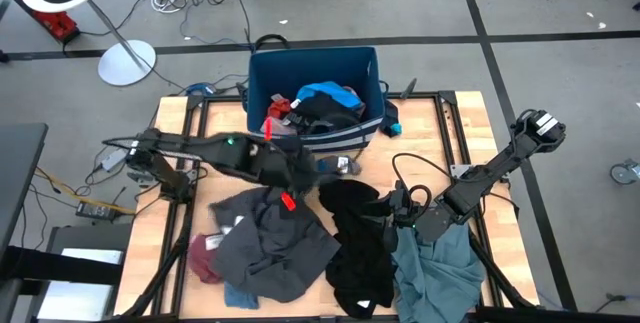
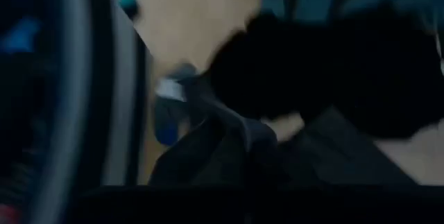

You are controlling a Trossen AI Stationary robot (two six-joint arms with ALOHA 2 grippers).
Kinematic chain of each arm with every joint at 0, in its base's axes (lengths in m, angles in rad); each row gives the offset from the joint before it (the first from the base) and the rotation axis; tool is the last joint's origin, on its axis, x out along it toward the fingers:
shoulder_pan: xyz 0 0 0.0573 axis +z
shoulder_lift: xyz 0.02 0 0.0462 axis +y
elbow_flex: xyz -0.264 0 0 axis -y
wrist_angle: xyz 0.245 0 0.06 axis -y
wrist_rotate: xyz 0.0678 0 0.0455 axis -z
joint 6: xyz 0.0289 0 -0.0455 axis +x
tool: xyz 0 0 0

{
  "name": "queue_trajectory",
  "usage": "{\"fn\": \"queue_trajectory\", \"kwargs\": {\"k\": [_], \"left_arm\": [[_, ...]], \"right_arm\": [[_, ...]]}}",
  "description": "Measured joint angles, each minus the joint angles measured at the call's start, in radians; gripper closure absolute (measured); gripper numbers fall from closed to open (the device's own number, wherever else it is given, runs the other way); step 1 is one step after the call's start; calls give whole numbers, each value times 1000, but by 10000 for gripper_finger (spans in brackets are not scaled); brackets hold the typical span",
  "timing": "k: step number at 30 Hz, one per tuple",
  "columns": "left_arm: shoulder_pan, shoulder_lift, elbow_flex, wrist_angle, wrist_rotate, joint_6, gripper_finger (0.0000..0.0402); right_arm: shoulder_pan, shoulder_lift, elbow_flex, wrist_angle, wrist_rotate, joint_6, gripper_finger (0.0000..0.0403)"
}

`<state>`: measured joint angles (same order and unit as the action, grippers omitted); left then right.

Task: Sort clothes
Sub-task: Put the gray pants into the laundry organizer

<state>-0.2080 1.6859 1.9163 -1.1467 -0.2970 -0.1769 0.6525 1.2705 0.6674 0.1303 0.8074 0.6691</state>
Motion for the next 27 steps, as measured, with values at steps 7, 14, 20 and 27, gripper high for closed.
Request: {"fn": "queue_trajectory", "kwargs": {"k": [7, 14, 20, 27], "left_arm": [[41, 0, 224, -31, -97, 52, 401], [100, 0, 439, 0, -154, 128, 401], [169, -41, 439, 217, -154, 254, 401], [289, -53, 439, 432, -156, 345, 401]], "right_arm": [[0, 0, 0, 0, -1, -9, 218], [0, 0, 0, 0, -2, -17, 220], [0, 1, 0, -4, -3, -19, 221], [0, 2, 0, -7, -3, -19, 222]]}}
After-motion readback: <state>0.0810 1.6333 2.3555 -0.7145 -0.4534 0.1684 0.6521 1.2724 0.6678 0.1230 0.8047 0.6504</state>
